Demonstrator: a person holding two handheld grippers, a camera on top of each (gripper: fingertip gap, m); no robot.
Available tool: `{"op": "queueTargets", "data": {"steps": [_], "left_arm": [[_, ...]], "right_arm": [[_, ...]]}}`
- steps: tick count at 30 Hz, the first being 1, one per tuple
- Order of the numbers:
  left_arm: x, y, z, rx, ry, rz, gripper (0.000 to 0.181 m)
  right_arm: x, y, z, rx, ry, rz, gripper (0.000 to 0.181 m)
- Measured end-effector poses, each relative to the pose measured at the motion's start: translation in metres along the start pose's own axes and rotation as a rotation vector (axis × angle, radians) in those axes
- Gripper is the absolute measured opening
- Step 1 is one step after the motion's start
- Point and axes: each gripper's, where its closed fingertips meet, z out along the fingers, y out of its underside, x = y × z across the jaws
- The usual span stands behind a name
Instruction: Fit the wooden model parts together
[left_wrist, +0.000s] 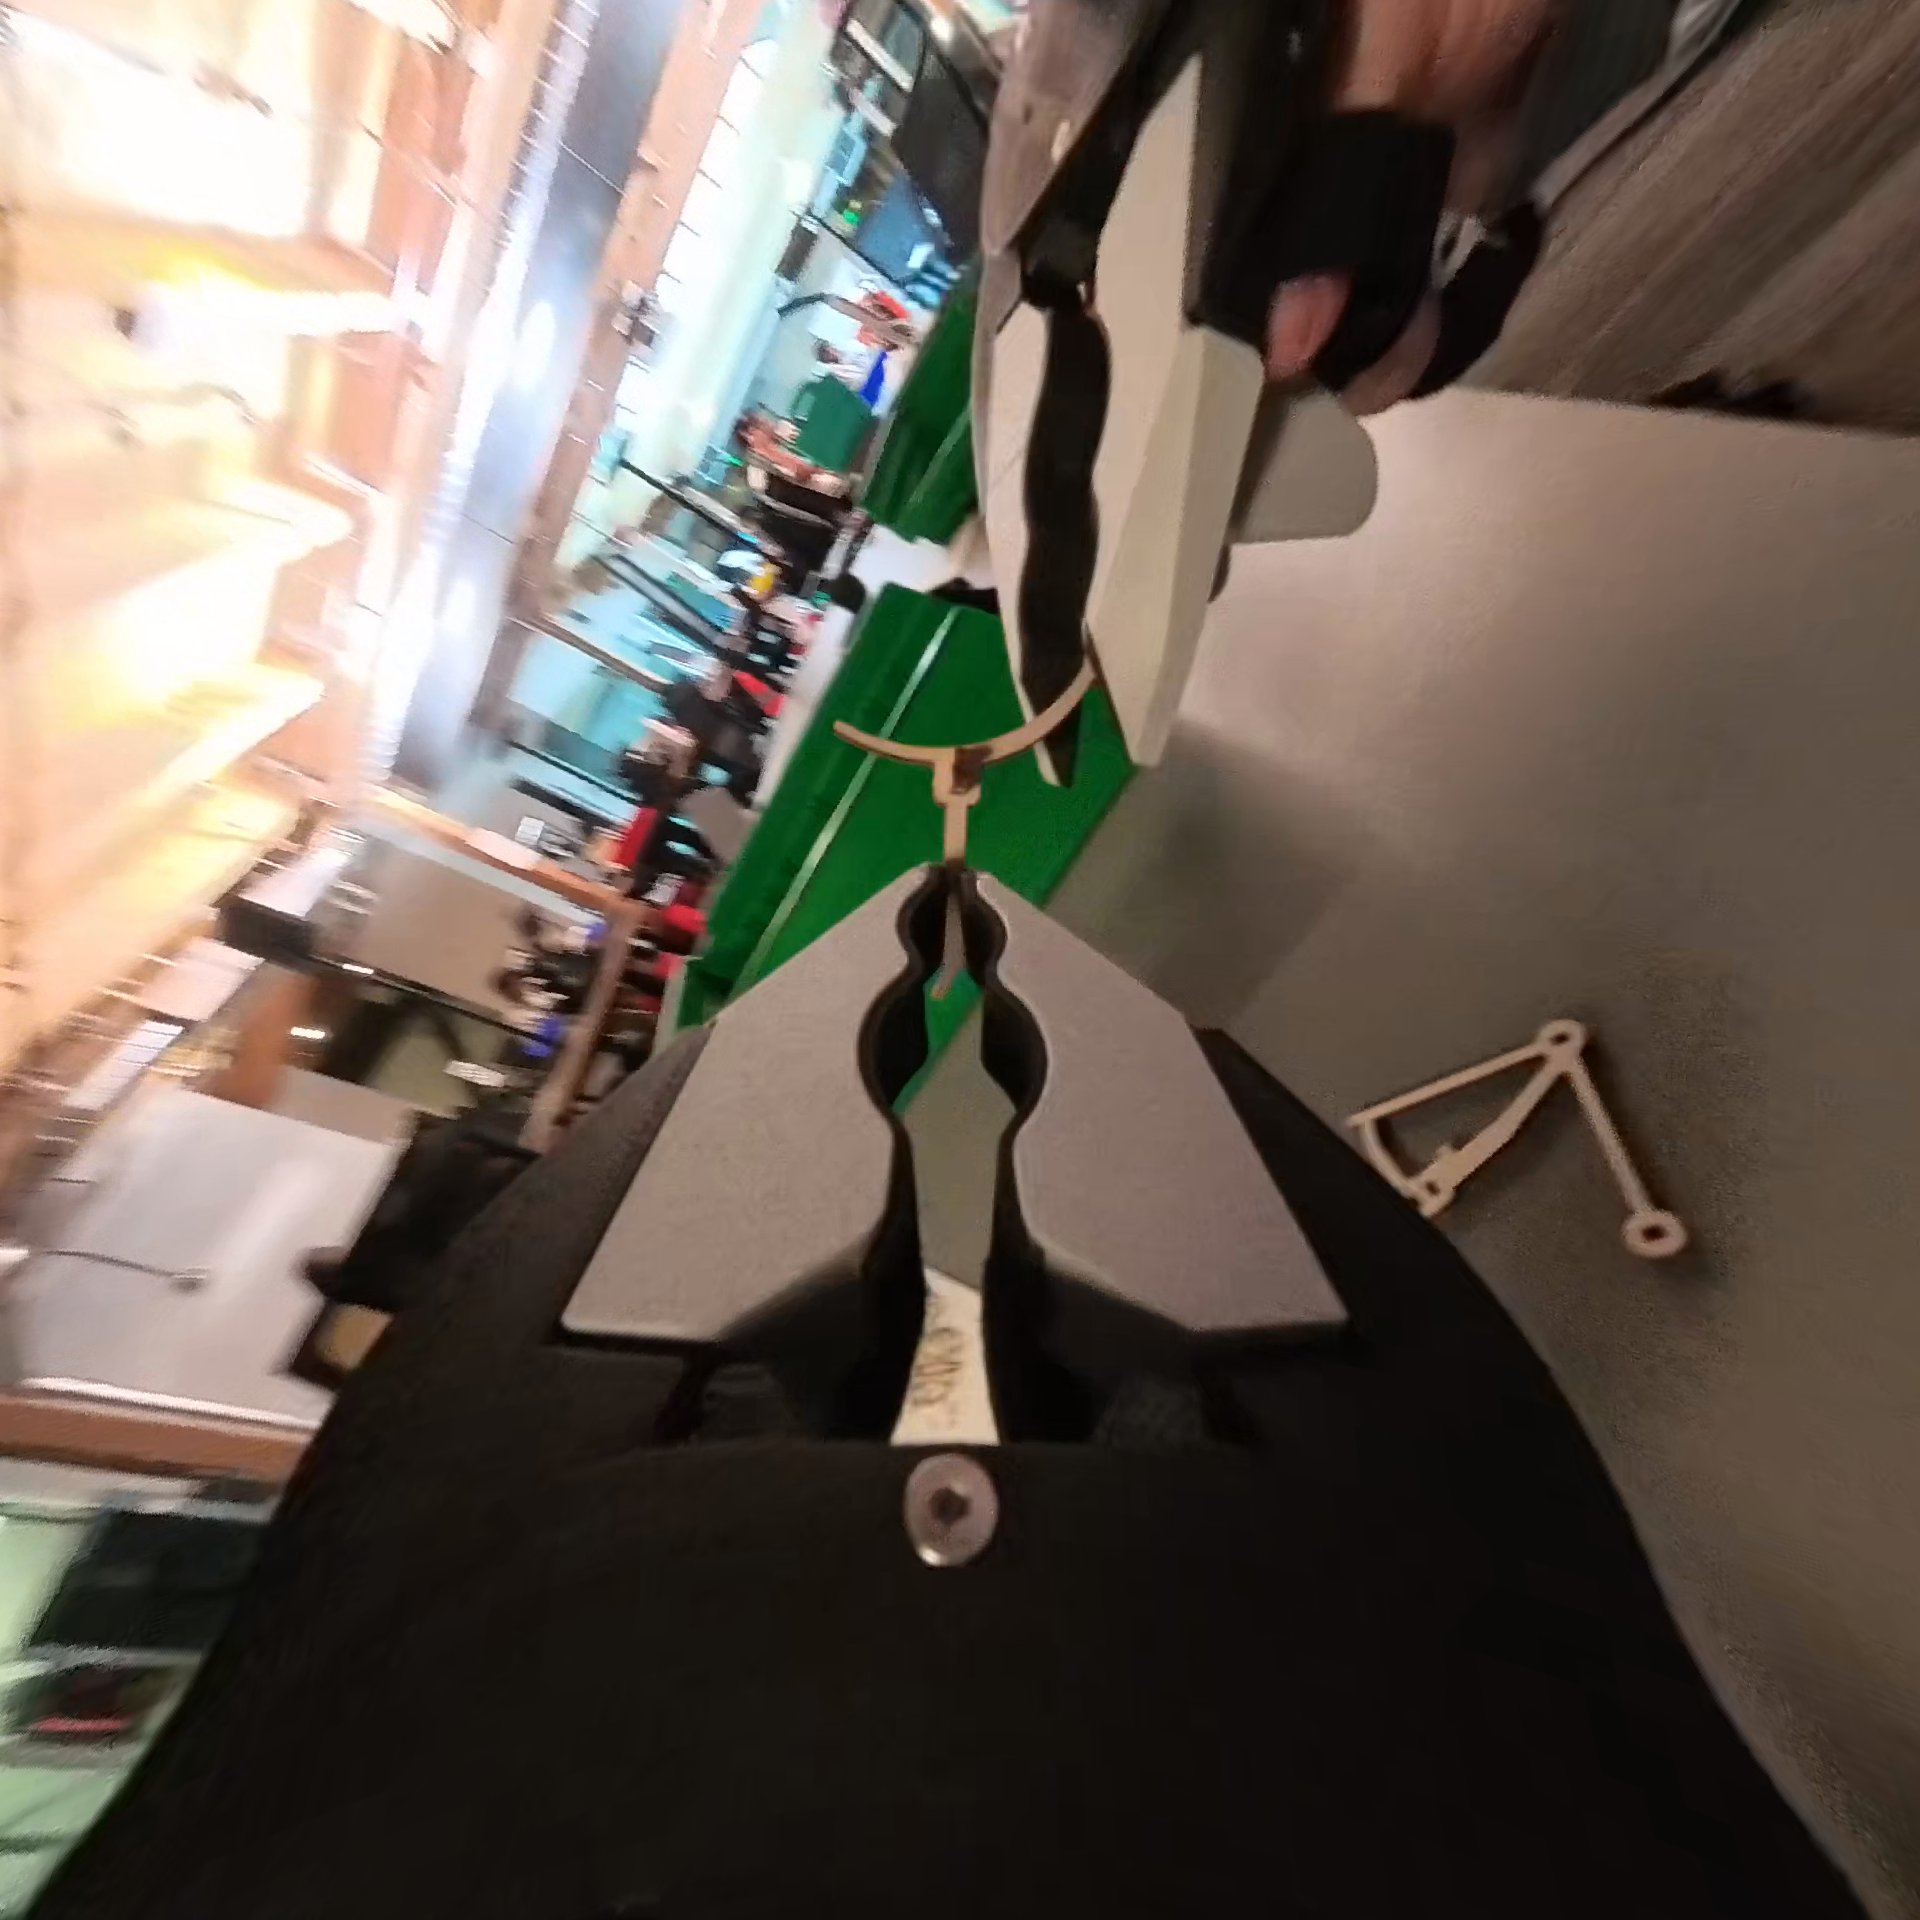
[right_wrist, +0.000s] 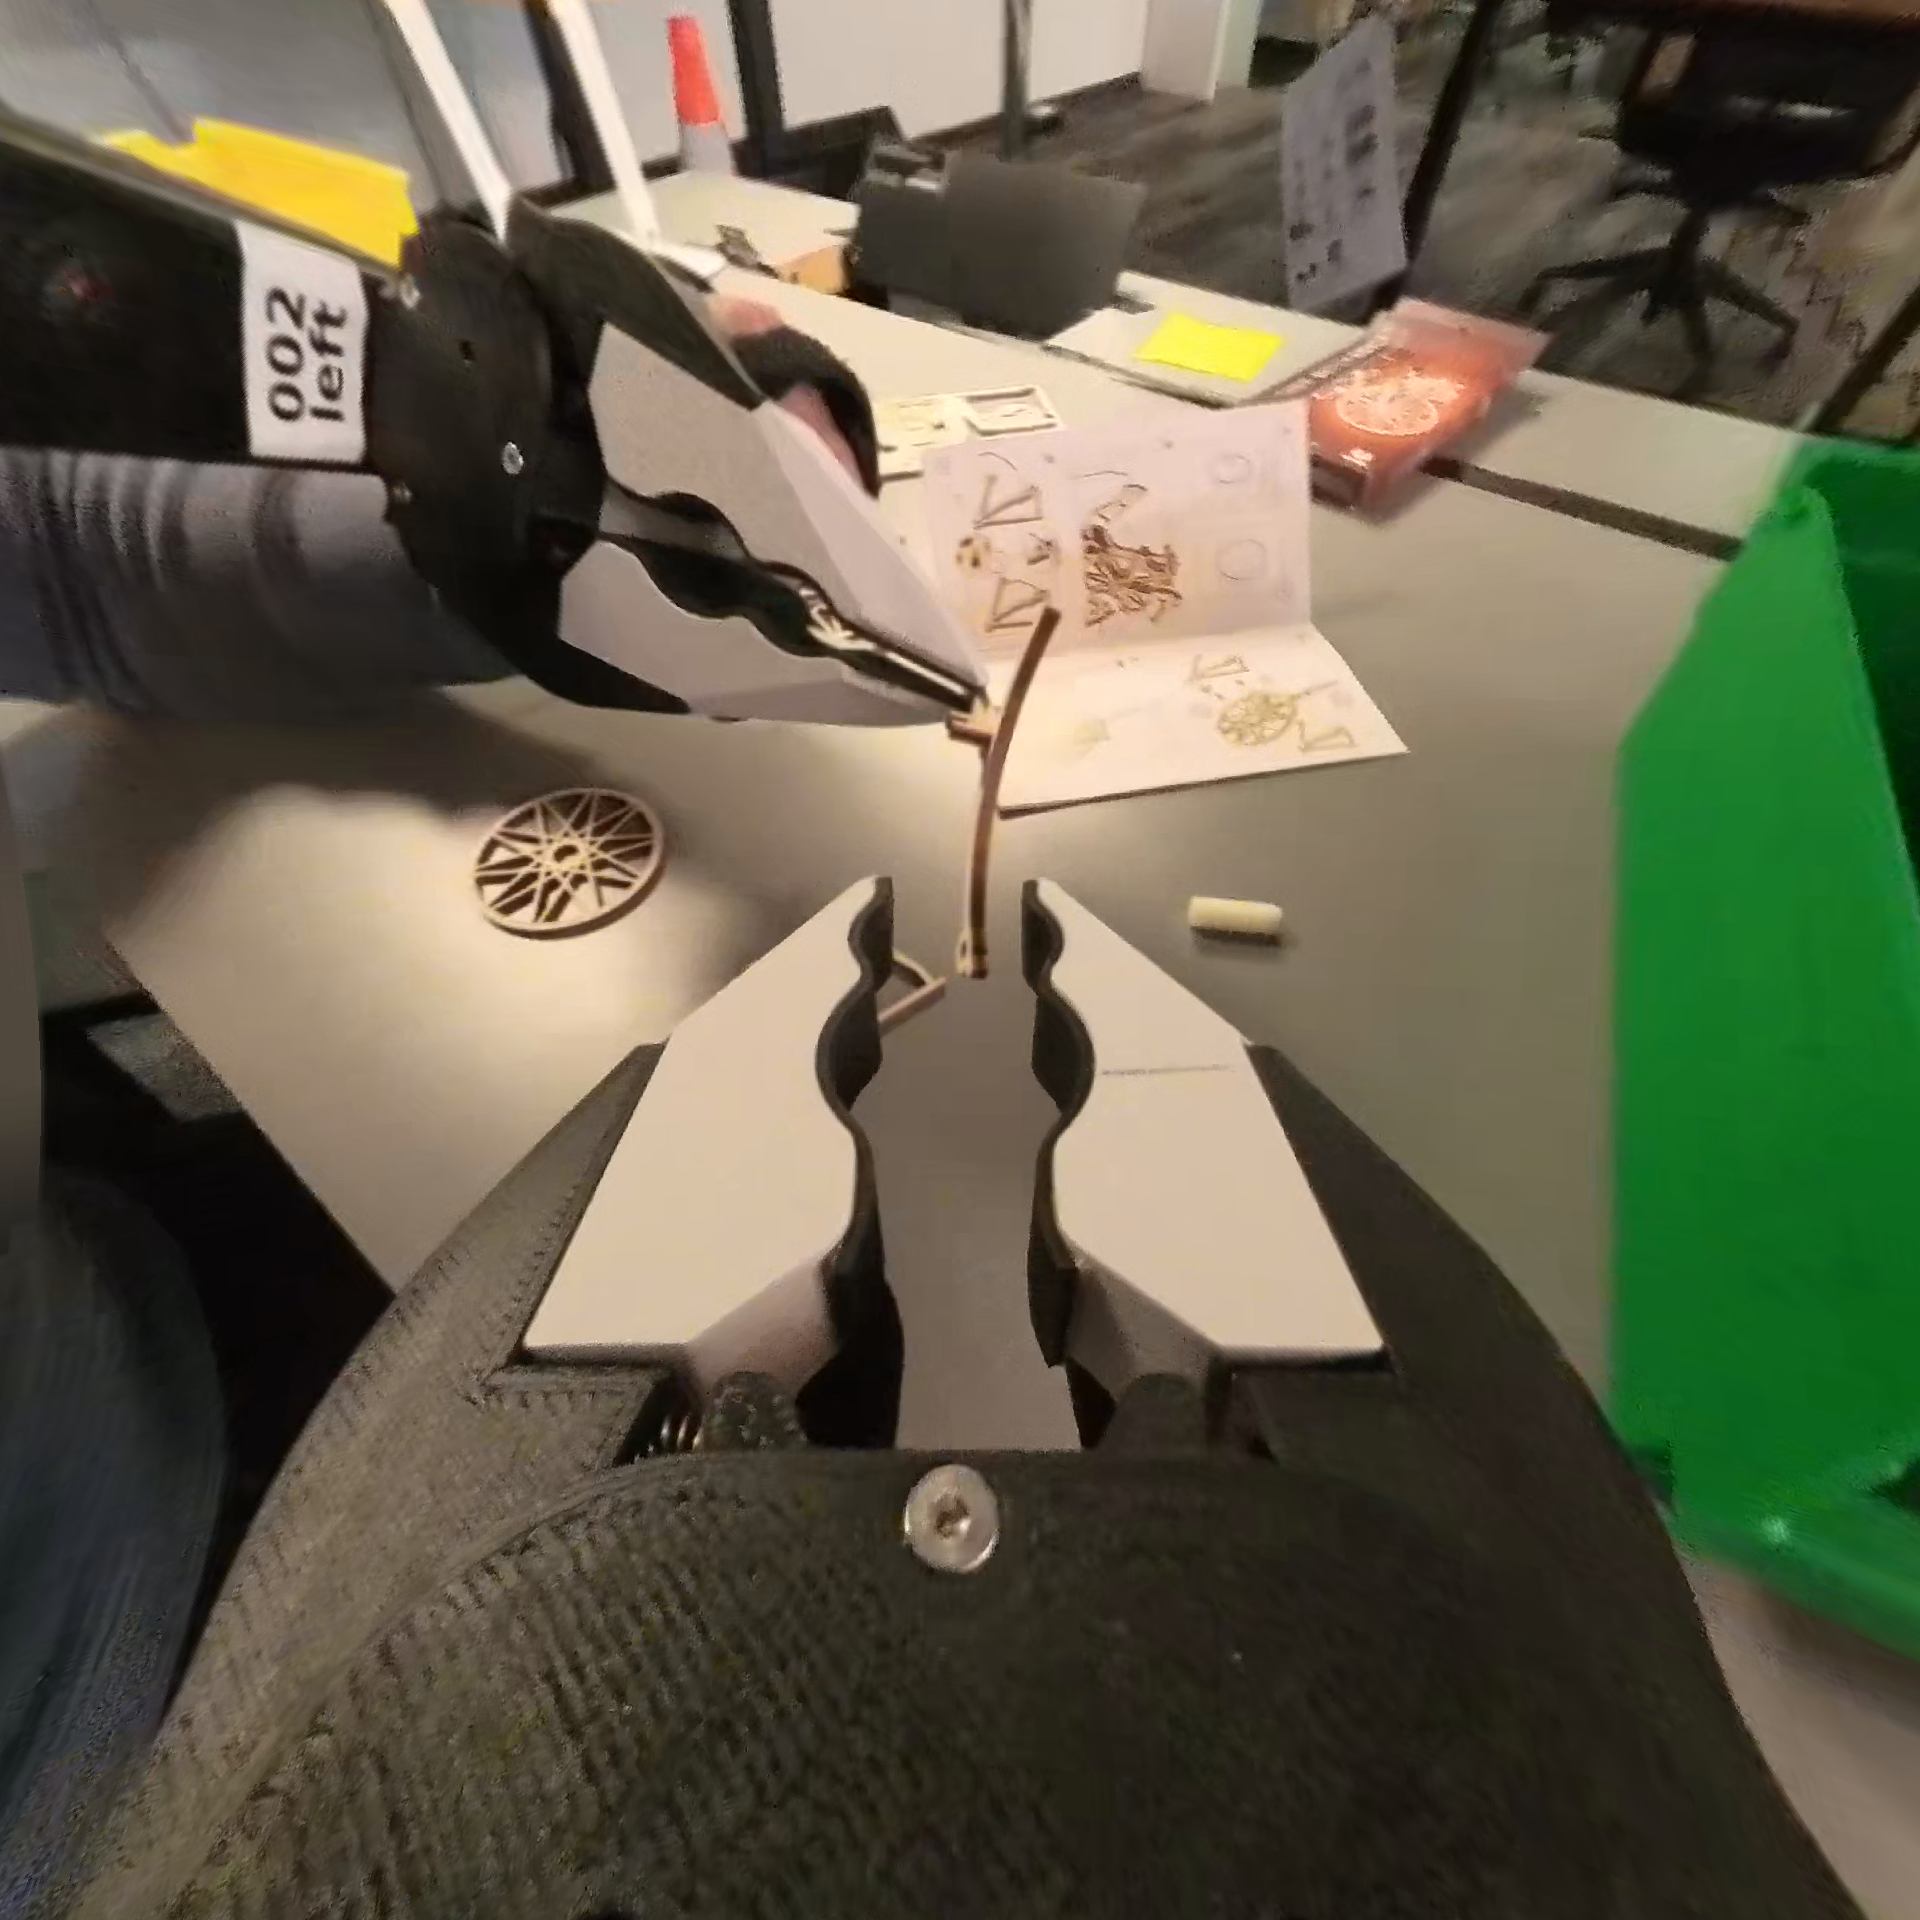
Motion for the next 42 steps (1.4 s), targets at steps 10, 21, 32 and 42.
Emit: {"op": "queueTargets", "data": {"steps": [10,21,32,42], "left_arm": [[-0.011,-0.025,-0.018,0.103,-0.141,0.075,0.008],[-0.010,-0.051,-0.027,0.167,0.094,-0.177,0.030],[-0.002,-0.049,-0.027,0.118,0.113,-0.056,0.003],[-0.004,-0.037,-0.023,0.034,0.108,-0.013,0.002]], "right_arm": [[-0.001,-0.021,-0.006,-0.085,0.154,-0.472,0.000],[-0.014,-0.038,-0.011,-0.182,0.322,-0.999,0.000],[-0.021,-0.041,-0.012,-0.181,0.326,-1.074,0.000],[-0.014,-0.039,-0.011,-0.178,0.307,-0.990,0.000]]}}
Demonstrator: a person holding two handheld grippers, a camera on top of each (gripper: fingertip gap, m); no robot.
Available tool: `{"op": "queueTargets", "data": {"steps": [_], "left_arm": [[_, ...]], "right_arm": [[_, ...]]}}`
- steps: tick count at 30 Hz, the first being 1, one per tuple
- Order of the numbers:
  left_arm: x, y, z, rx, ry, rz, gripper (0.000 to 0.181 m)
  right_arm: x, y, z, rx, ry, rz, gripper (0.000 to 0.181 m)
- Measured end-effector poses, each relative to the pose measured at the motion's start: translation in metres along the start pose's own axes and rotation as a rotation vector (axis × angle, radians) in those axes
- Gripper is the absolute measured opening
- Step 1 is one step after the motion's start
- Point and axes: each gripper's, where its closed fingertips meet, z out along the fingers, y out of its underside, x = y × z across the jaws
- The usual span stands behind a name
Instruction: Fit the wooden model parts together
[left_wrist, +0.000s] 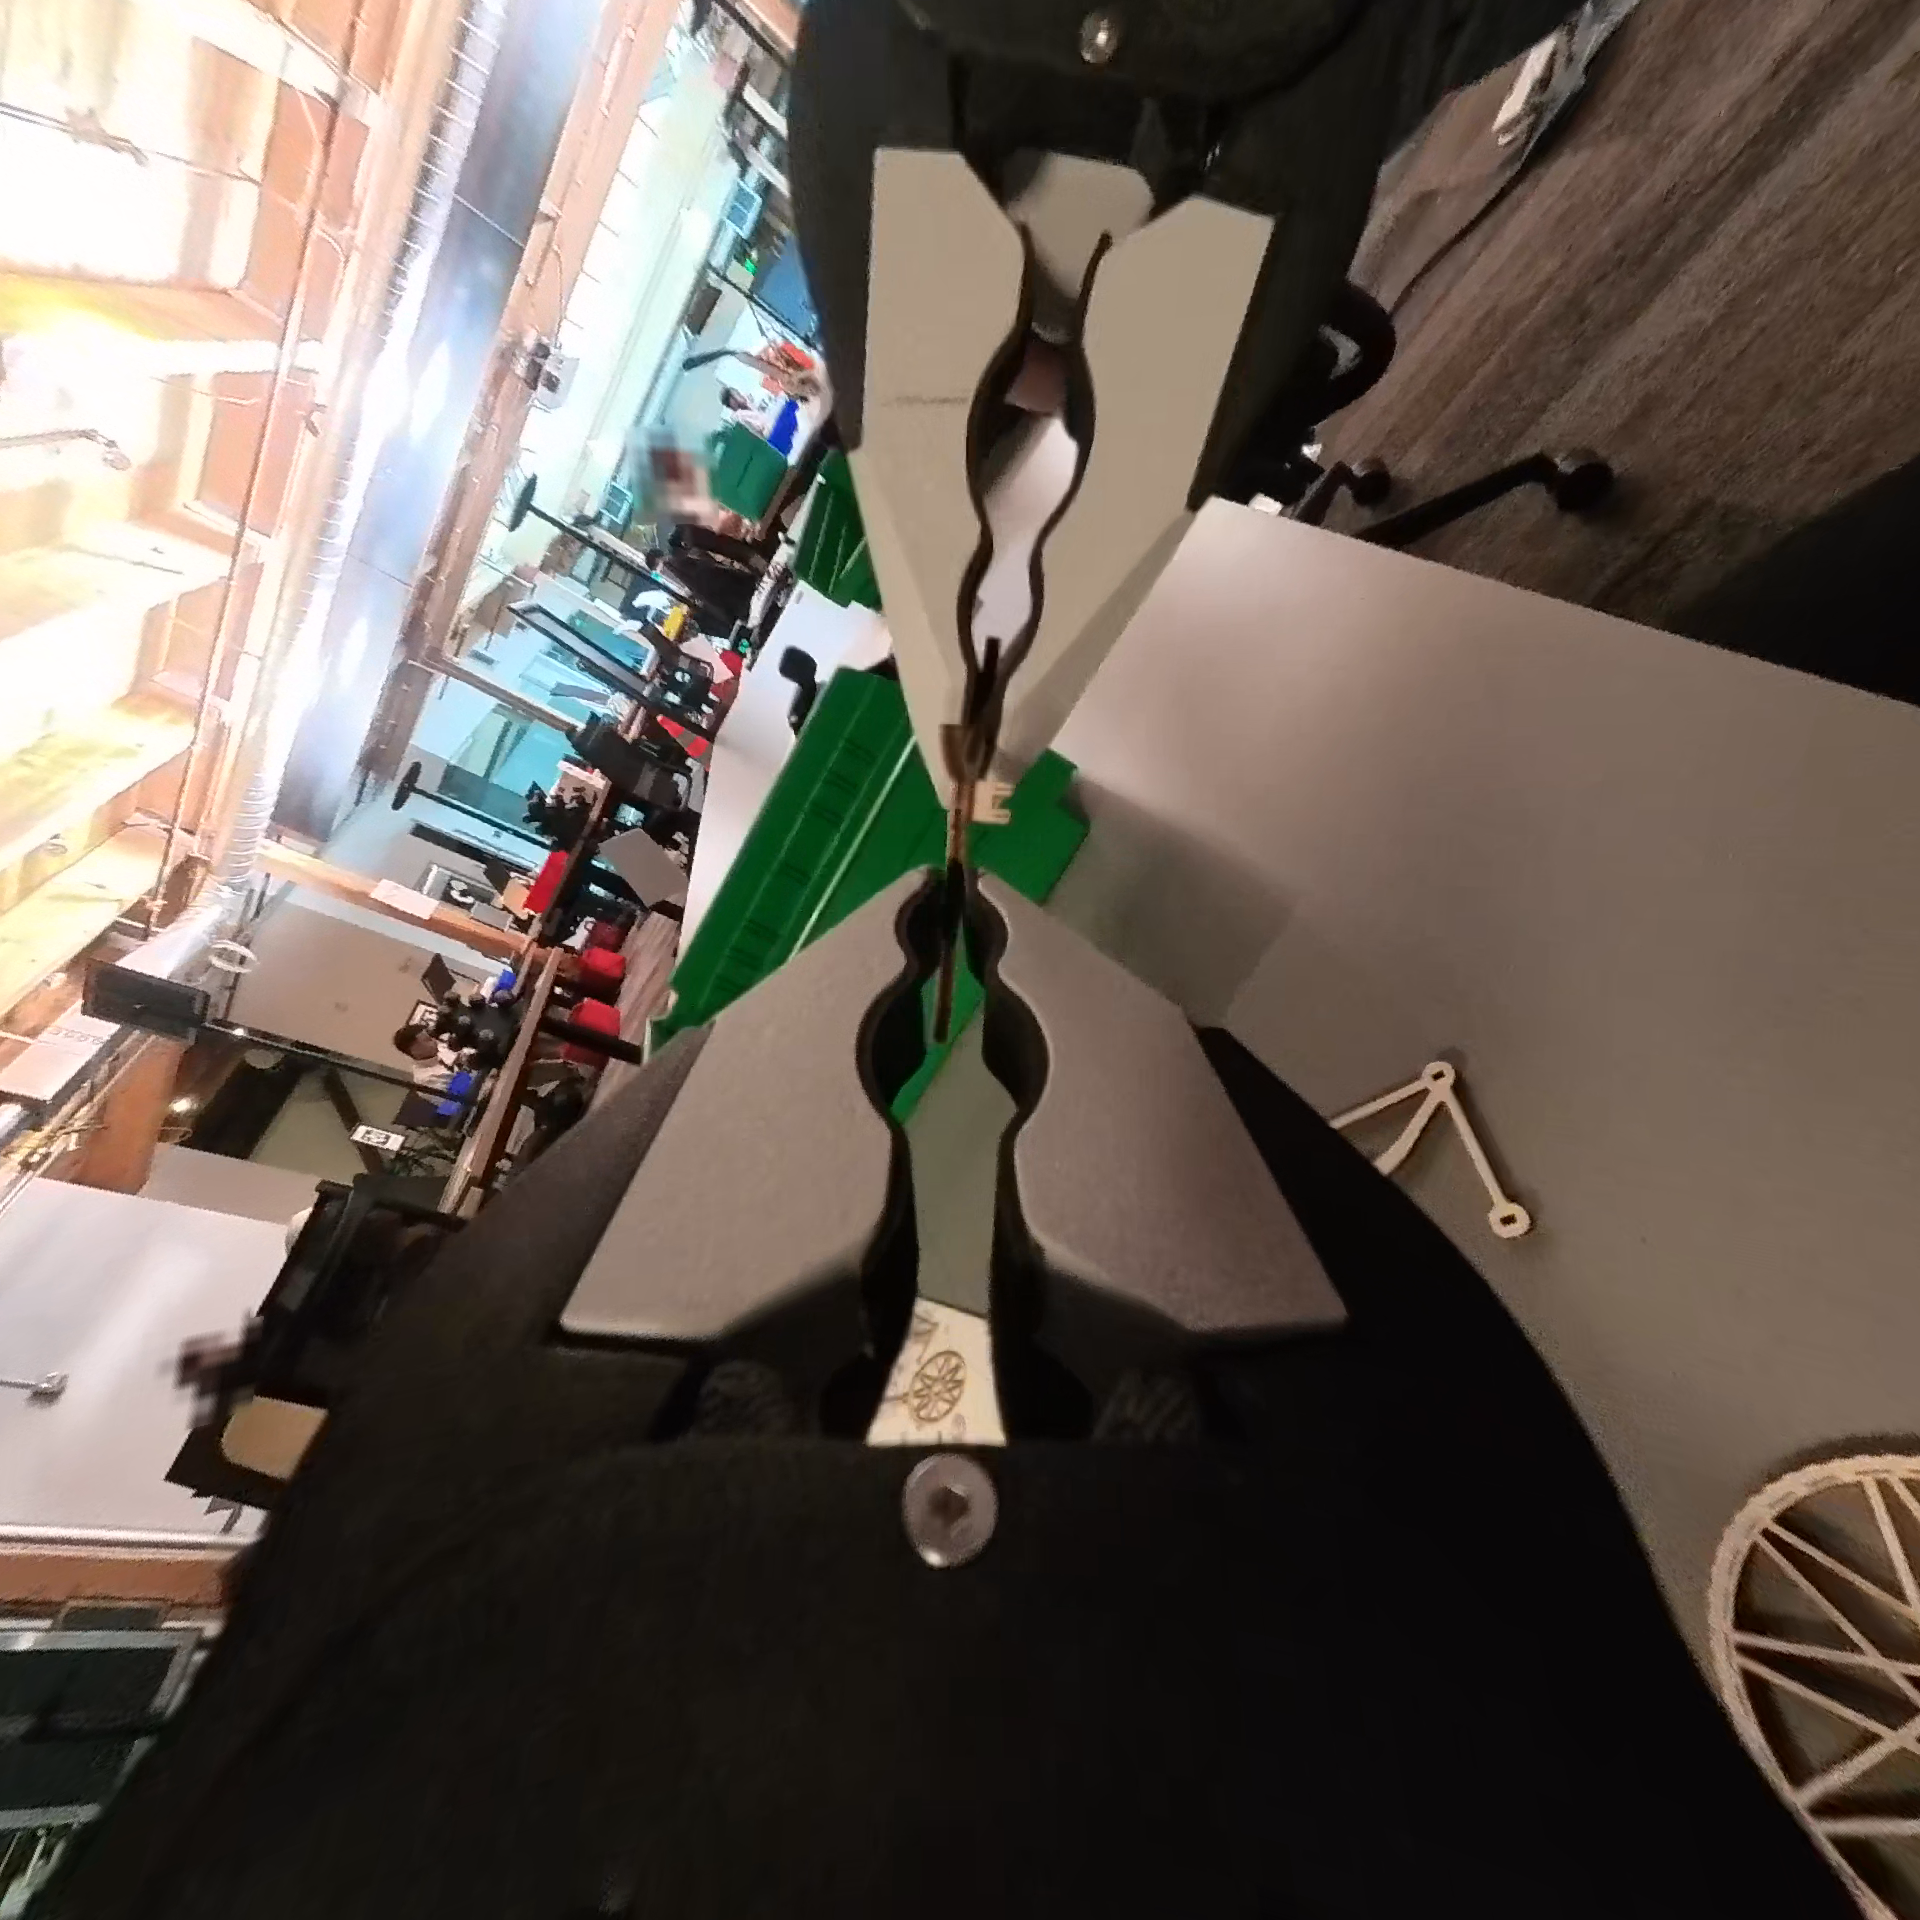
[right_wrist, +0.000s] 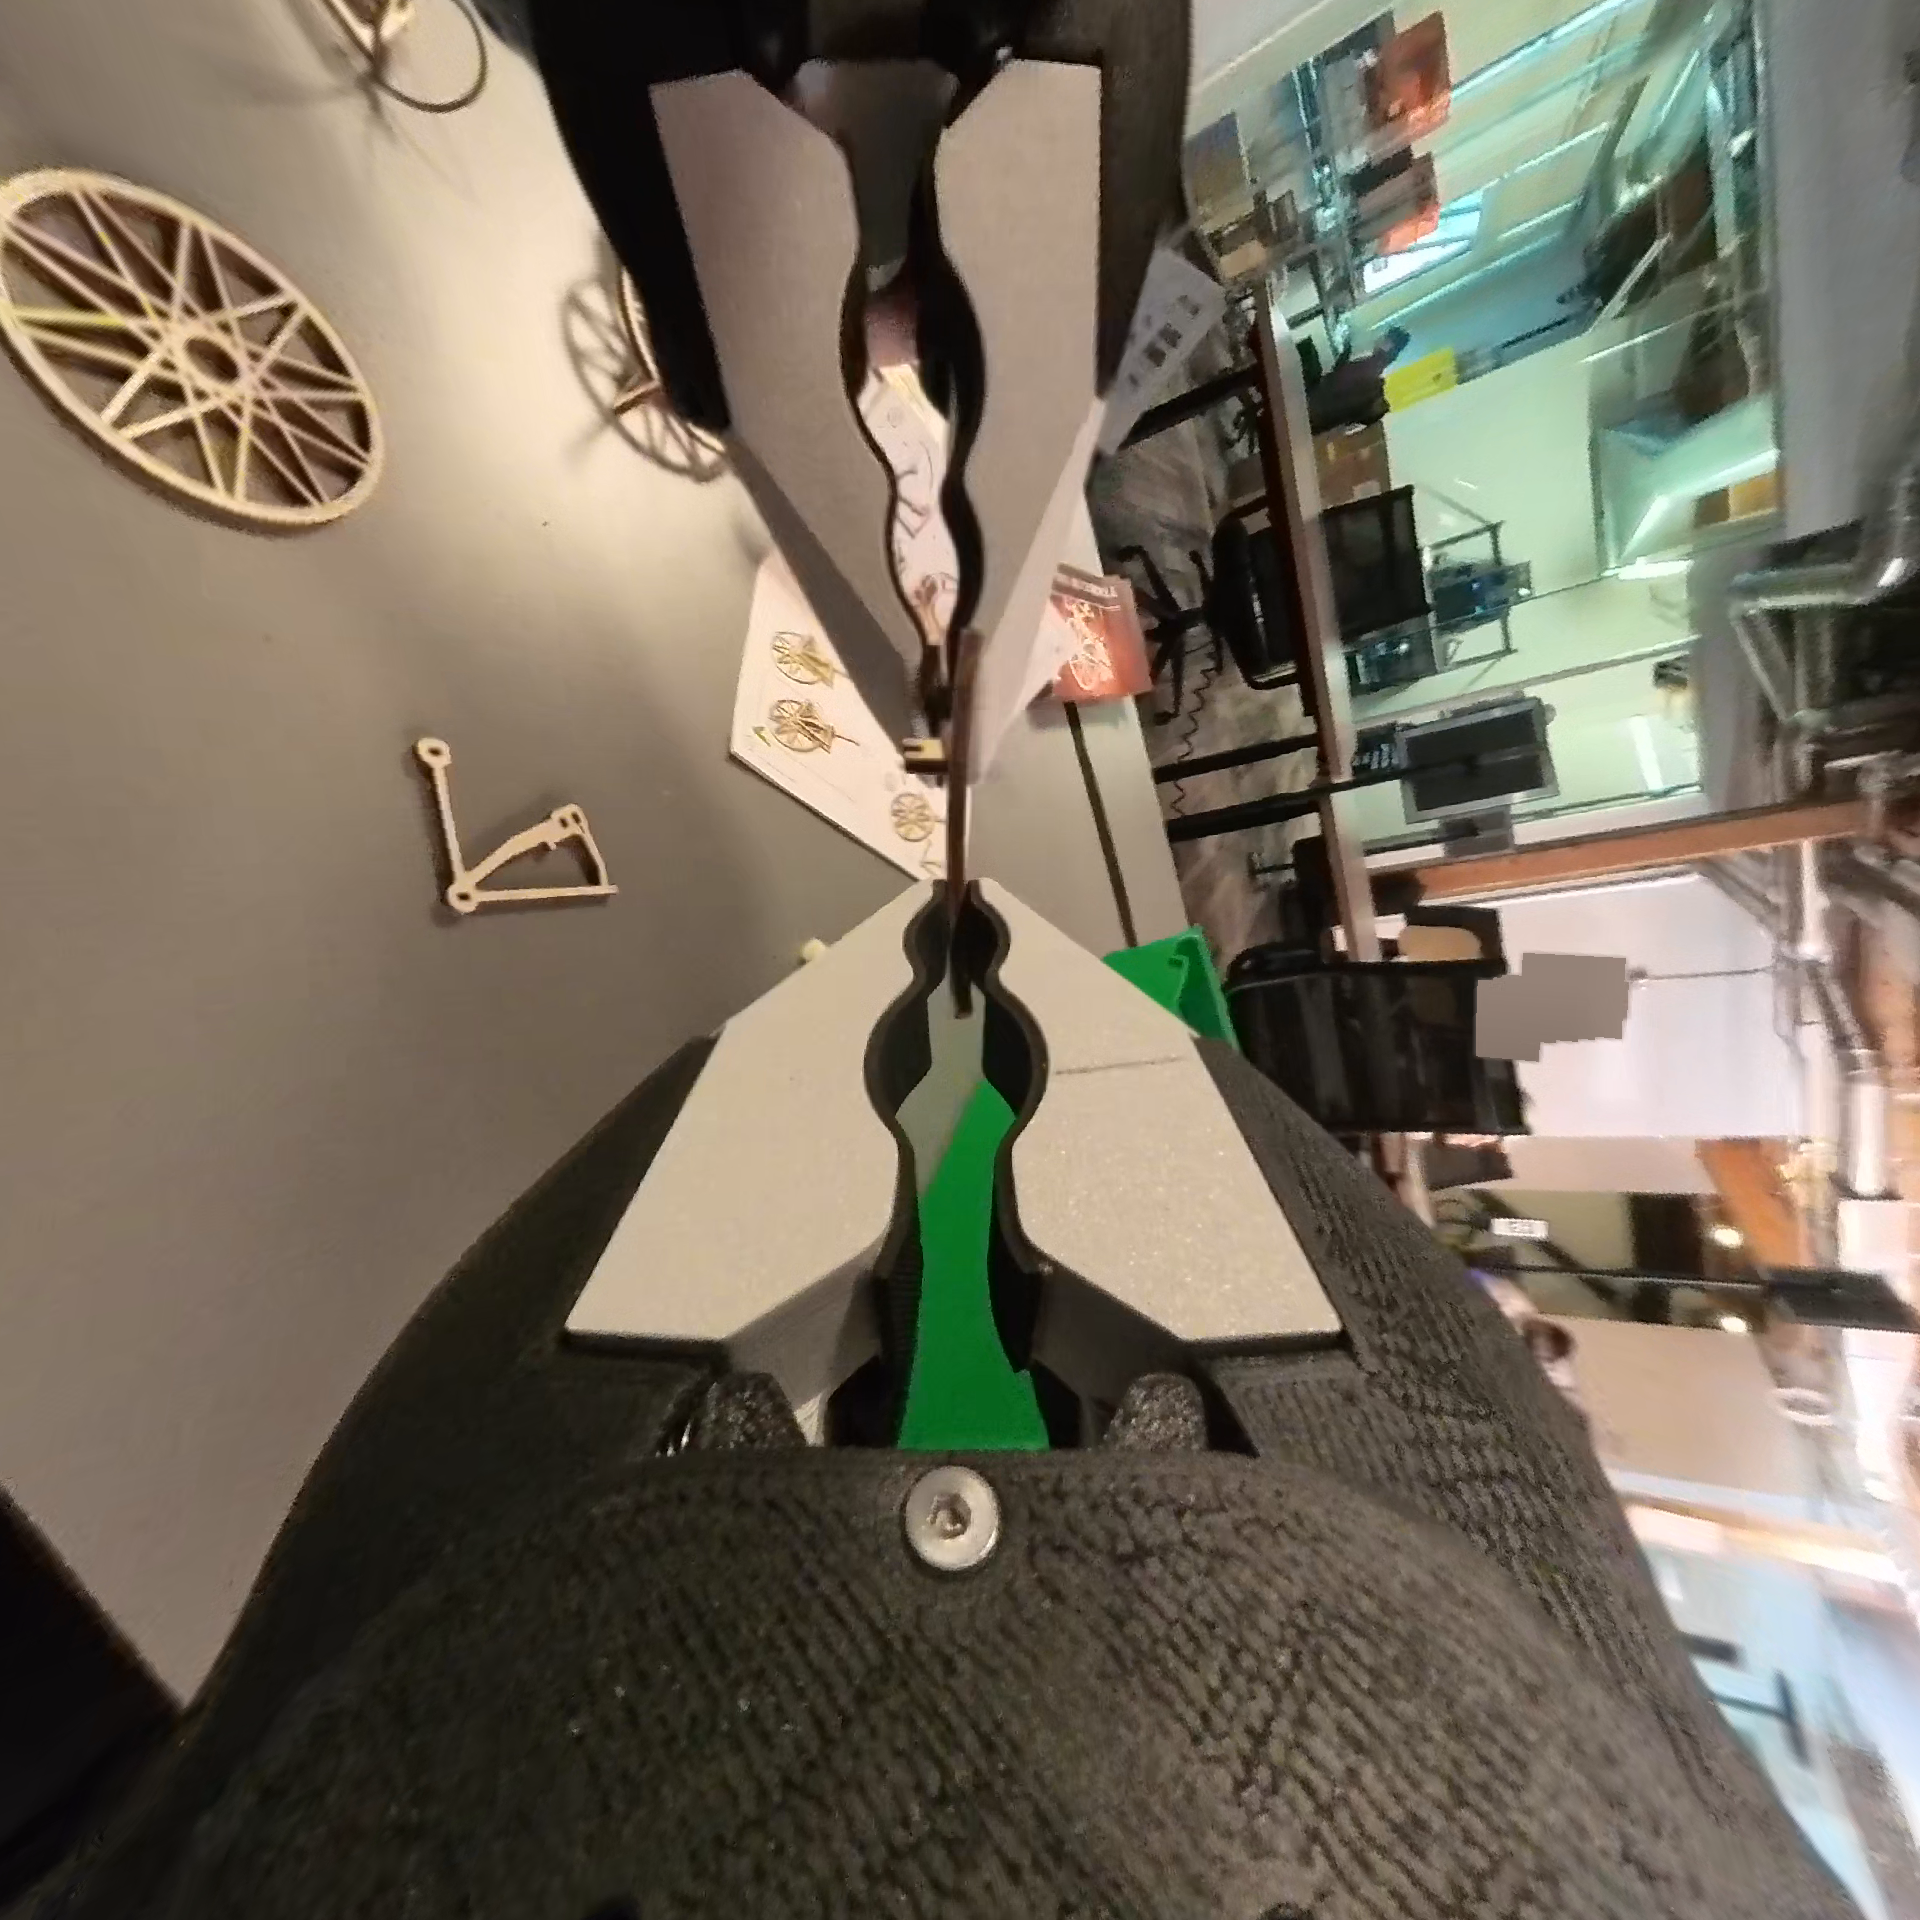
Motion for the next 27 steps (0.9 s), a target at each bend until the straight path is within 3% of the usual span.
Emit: {"op": "queueTargets", "data": {"steps": [4,6,10,16,27], "left_arm": [[0.004,0.003,0.003,-0.026,0.039,-0.041,0.001],[0.005,0.003,0.003,-0.021,0.053,-0.066,0.001],[0.004,0.000,0.001,0.001,0.077,-0.108,0.001],[0.005,-0.007,-0.002,0.012,0.105,-0.132,0.001],[0.003,-0.013,-0.004,-0.008,0.115,-0.151,0.001]], "right_arm": [[-0.001,-0.010,-0.004,0.081,-0.068,0.152,0.031],[0.001,-0.021,-0.007,0.137,-0.077,0.184,0.036],[0.001,-0.022,-0.007,0.129,-0.077,0.174,0.035],[0.002,-0.026,-0.010,0.147,-0.057,0.142,0.014],[0.004,-0.031,-0.017,0.175,-0.047,0.146,0.013]]}}
